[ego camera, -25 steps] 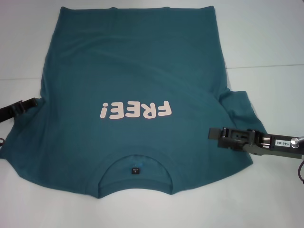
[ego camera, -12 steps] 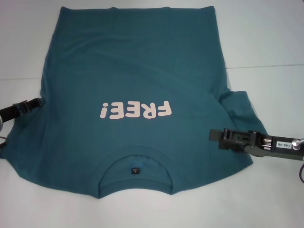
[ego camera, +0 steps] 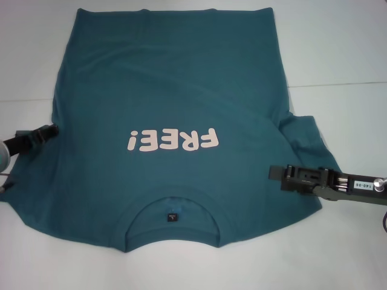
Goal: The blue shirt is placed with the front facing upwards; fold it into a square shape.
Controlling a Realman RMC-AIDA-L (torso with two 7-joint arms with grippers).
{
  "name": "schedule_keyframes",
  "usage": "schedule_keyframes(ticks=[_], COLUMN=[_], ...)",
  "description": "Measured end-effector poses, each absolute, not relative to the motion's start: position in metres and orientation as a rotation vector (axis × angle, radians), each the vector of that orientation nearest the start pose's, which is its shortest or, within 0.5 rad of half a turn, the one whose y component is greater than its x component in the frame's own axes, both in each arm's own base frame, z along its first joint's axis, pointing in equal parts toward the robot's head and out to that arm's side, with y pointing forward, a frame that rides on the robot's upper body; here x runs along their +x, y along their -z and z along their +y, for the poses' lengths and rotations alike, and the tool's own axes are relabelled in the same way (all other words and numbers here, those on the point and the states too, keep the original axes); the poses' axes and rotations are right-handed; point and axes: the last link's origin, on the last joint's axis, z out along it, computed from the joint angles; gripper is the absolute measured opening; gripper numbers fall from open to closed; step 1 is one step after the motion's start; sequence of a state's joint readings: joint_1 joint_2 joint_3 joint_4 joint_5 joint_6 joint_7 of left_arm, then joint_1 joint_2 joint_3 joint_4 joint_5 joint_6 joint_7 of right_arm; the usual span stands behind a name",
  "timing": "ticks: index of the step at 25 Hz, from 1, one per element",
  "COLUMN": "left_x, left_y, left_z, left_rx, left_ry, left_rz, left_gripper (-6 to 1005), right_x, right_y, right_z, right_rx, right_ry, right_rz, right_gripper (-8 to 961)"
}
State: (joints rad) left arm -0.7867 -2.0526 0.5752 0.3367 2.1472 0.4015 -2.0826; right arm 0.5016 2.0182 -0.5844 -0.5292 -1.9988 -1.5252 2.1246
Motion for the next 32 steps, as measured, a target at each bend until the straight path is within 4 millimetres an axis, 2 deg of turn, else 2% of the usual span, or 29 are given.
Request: schedule_keyframes(ticks=[7,20,27,32], left_x=[-0.318,-0.309,-0.316,-0.319], left_y=[-0.002,-0.005,-0.013,-0.012], left_z=[0.444,0.446,0.449,0.448], left_rx=[-1.626,-1.685,-1.656,-1.671], left_ry=[0.421,0.460,0.403,0.340], left_rz=[-1.440,-1.432,-1.372,-1.332], left_gripper=[933,934,933,933], right_x=[0.298,0.299,0.300,0.300], right_y=[-0.015,-0.016,-0.017,-0.017], right_z=[0.324,0.327,0.328,0.328], right_rx=[-2.244,-2.226,-2.221,-2.220], right_ry=[-0.909,-0.902,-0.898,-0.898], right_rz=[1.802,1.797,1.795,1.795], right_gripper=[930,930,930,930])
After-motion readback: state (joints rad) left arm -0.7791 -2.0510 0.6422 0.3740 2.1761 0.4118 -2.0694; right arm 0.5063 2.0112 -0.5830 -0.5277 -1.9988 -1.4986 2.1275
